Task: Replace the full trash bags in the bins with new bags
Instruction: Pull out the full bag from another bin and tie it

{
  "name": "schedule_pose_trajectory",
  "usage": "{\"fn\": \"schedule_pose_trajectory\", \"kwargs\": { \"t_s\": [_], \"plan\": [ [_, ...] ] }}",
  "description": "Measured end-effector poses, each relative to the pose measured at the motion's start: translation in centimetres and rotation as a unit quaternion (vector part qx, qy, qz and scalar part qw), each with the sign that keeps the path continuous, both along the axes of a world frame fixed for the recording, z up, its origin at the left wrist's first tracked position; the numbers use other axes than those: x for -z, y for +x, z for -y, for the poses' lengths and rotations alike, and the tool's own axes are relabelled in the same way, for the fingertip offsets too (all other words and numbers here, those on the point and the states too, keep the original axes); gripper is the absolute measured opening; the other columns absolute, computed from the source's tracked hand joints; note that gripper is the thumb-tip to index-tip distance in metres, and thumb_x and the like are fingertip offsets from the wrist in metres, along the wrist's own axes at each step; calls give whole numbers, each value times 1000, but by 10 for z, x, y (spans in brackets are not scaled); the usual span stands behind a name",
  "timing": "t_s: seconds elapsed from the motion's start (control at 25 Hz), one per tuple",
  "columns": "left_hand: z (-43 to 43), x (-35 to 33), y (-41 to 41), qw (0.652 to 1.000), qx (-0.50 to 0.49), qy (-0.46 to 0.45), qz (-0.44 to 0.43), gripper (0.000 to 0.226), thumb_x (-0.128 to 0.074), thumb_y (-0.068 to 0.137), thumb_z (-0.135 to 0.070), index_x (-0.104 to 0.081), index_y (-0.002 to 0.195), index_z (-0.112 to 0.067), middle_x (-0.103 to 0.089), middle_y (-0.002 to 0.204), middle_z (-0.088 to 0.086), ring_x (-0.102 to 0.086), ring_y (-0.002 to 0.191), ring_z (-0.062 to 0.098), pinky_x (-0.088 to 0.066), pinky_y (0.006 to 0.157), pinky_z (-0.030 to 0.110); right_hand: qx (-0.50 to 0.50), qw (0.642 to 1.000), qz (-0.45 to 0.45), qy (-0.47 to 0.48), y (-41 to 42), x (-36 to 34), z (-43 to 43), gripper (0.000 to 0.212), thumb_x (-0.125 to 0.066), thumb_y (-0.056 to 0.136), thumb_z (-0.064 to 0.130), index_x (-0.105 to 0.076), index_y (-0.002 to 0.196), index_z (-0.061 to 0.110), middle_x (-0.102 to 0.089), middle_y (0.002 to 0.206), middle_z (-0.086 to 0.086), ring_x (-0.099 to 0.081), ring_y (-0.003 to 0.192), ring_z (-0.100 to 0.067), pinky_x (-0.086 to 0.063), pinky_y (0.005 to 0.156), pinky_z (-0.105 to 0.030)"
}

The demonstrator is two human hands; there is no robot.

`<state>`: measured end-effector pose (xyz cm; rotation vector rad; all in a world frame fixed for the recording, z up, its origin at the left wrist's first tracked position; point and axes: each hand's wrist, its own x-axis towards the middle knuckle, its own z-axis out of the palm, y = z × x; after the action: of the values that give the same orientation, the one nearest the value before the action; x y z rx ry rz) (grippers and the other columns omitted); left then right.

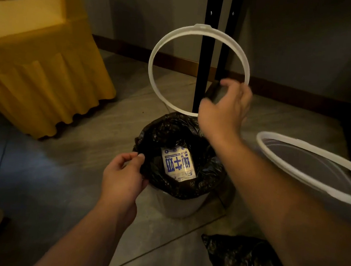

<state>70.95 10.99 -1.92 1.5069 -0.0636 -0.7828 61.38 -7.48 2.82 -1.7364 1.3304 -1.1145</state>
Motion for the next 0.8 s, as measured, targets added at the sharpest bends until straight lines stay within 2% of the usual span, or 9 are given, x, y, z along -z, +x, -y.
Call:
{"fn": "schedule_pose_trajectory", "kwargs": {
  "t_s": [0.12,0.2,0.28,0.36,0.44,0.56,0.64,0.72,0.8],
  "plan": [
    [5,-5,0,1000,6,-8,11,11,-65,102,-18,-65,92,-23,-75,93,-1,-67,77,11,-55,69,30,-63,988,-139,13,-15,45,-11,49,-57,81,29,-58,130,25,-46,143,-3,-44,135,-29,-36,115,-48],
    [7,-9,-1,999,21,-30,0,14,-64,103,-15,-63,91,-23,-76,97,-1,-70,80,11,-57,70,30,-73,966,-241,58,-23,61,4,51,-56,91,28,-54,141,17,-51,144,-11,-45,135,-36,-38,114,-48],
    [9,-12,-2,998,49,-39,2,16,-63,103,-15,-62,89,-24,-77,101,0,-70,87,15,-56,73,33,-55,957,-270,95,-26,65,24,50,-52,96,30,-52,144,13,-54,143,-17,-48,133,-41,-42,109,-48],
    [9,-15,-3,997,68,-42,11,20,-64,102,-16,-63,85,-25,-76,95,-2,-68,88,17,-56,73,35,-36,960,-242,136,-26,66,41,37,-49,98,29,-64,126,11,-65,126,-18,-60,119,-42,-50,92,-42],
    [8,-19,-5,996,80,-46,22,24,-65,100,-14,-65,80,-26,-74,89,-3,-67,85,16,-57,73,36,-15,967,-175,183,-26,73,51,24,-52,95,22,-72,100,11,-71,106,-15,-68,102,-39,-48,76,-35],
    [4,-23,-7,994,92,-39,55,30,-66,99,-11,-65,73,-26,-69,79,-5,-63,75,10,-58,79,41,26,971,-82,221,-29,82,55,19,-62,94,13,-78,99,19,-76,108,-8,-67,94,-26,-47,78,-29],
    [1,-25,-6,991,101,-23,81,30,-67,97,-12,-62,71,-24,-66,73,-6,-62,73,10,-60,79,41,35,976,-67,203,-32,85,55,18,-67,93,13,-76,88,28,-76,102,0,-67,87,-16,-48,76,-27],
    [-5,-26,-5,989,107,-10,99,26,-68,95,-11,-58,73,-20,-64,74,-1,-63,78,17,-63,82,47,41,983,-74,163,-34,87,53,25,-67,93,15,-71,78,34,-73,92,8,-67,84,-12,-49,71,-24],
    [-13,-22,-3,988,96,14,120,23,-66,93,-7,-55,76,-17,-61,77,9,-63,80,26,-61,84,57,26,989,-76,123,-35,88,49,25,-65,95,17,-68,80,36,-68,88,13,-64,82,-5,-44,63,-17]
  ]
}}
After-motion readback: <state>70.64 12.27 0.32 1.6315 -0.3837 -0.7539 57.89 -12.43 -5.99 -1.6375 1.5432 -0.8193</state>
